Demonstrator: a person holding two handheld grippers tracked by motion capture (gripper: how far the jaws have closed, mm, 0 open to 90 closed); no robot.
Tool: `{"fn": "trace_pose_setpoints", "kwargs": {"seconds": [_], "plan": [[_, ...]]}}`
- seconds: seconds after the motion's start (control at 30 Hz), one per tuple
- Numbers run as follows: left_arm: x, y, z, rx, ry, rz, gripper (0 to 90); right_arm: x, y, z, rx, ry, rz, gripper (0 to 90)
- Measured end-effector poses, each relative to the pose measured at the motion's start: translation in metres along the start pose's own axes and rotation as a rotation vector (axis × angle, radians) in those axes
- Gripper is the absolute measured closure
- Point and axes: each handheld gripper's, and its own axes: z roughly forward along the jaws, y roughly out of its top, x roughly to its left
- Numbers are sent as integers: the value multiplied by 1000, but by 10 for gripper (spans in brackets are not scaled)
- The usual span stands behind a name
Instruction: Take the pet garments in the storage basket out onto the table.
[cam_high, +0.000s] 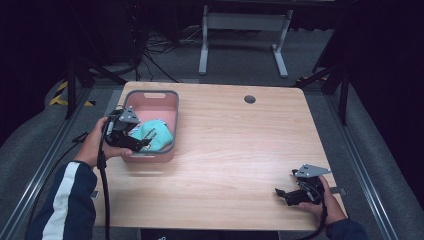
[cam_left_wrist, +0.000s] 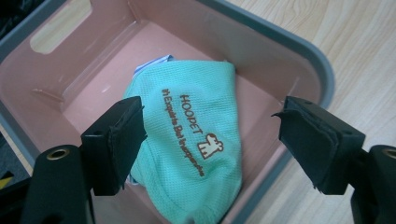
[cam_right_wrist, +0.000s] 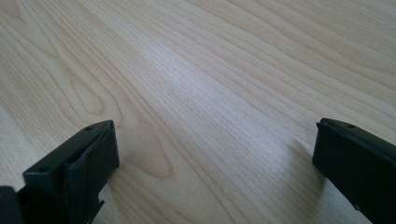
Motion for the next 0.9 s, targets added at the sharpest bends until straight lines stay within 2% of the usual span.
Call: {"fn": "trace_pose_setpoints", "kwargs": {"seconds": [0.07, 0.13, 0.2, 0.23, 0.3, 0.33, 0.37, 0.4, 0.43, 0.53, 0.6, 0.73, 0.77, 0.8, 0.9], "plan": [[2, 4, 6, 24, 9, 1, 229, 0, 0, 0, 0, 0, 0, 5], [6, 9, 15, 52, -12, -12, 229, 0, 0, 0, 0, 0, 0, 5], [7, 10, 18, 61, -14, -14, 229, 0, 0, 0, 0, 0, 0, 5], [11, 12, 26, 101, -26, -27, 227, 0, 0, 0, 0, 0, 0, 6], [13, 13, 30, 118, -26, -26, 222, 0, 0, 0, 0, 0, 0, 5], [17, 15, 37, 159, -32, -38, 221, 0, 0, 0, 0, 1, 0, 5], [17, 15, 37, 159, -32, -38, 221, 0, 0, 0, 0, 1, 0, 5], [19, 17, 43, 173, -24, -56, 221, 0, 0, 0, 0, 1, -1, 5], [21, 18, 48, 193, -11, -56, 217, 0, 0, 0, 0, 1, -1, 5], [26, 20, 58, 240, -20, -64, 211, 0, 0, 0, -2, 2, 3, 5], [30, 21, 65, 276, -32, -75, 211, 0, 0, 0, -1, 2, 2, 5], [37, 19, 75, 296, -40, -128, 194, 0, 1, 1, -1, 2, -1, 6], [37, 19, 75, 296, -40, -128, 193, 0, 1, 1, -1, 2, 0, 5], [40, 17, 81, 319, -50, -142, 193, 0, 1, 1, -1, 2, 0, 5], [42, 17, 89, 371, -68, -139, 193, 0, 1, 1, -1, 2, 0, 5]]}}
